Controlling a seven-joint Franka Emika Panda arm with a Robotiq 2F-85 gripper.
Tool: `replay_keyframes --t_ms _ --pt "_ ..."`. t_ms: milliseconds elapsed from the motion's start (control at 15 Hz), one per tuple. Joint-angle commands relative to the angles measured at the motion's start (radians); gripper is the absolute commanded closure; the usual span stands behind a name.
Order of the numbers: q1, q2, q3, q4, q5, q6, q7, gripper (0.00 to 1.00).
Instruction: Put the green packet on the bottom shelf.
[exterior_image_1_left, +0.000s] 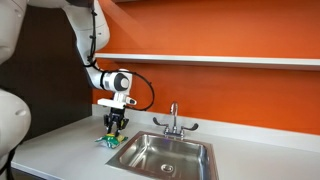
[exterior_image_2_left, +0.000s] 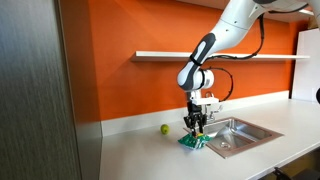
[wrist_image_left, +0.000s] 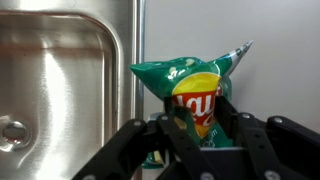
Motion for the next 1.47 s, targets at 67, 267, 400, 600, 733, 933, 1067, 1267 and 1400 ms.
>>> replay_keyframes --t_ms 67,267,400,600,733,933,1067,1267,1400 --pt "-0.03 0.026 0.018 0.025 0.046 -0.007 -0.055 0.59" --pt "-0.035 0.037 0.017 0.029 0.057 -0.01 -0.064 0.69" --pt "-0.037 0.042 0.016 0.033 0.058 -0.011 -0.062 0.95" --pt "-0.037 0.044 0.015 0.034 0.056 -0.011 -0.059 1.0" --pt "-0.038 0.044 0.015 0.036 0.055 -0.01 -0.059 1.0" --pt "-0.039 0.043 0.015 0.036 0.056 -0.009 -0.058 1.0" --pt "-0.038 0.036 0.014 0.036 0.052 -0.013 -0.054 1.0" --pt "-0.033 0.01 0.01 0.039 0.038 -0.022 -0.041 1.0" --pt "-0.029 -0.005 0.009 0.042 0.031 -0.028 -0.034 1.0"
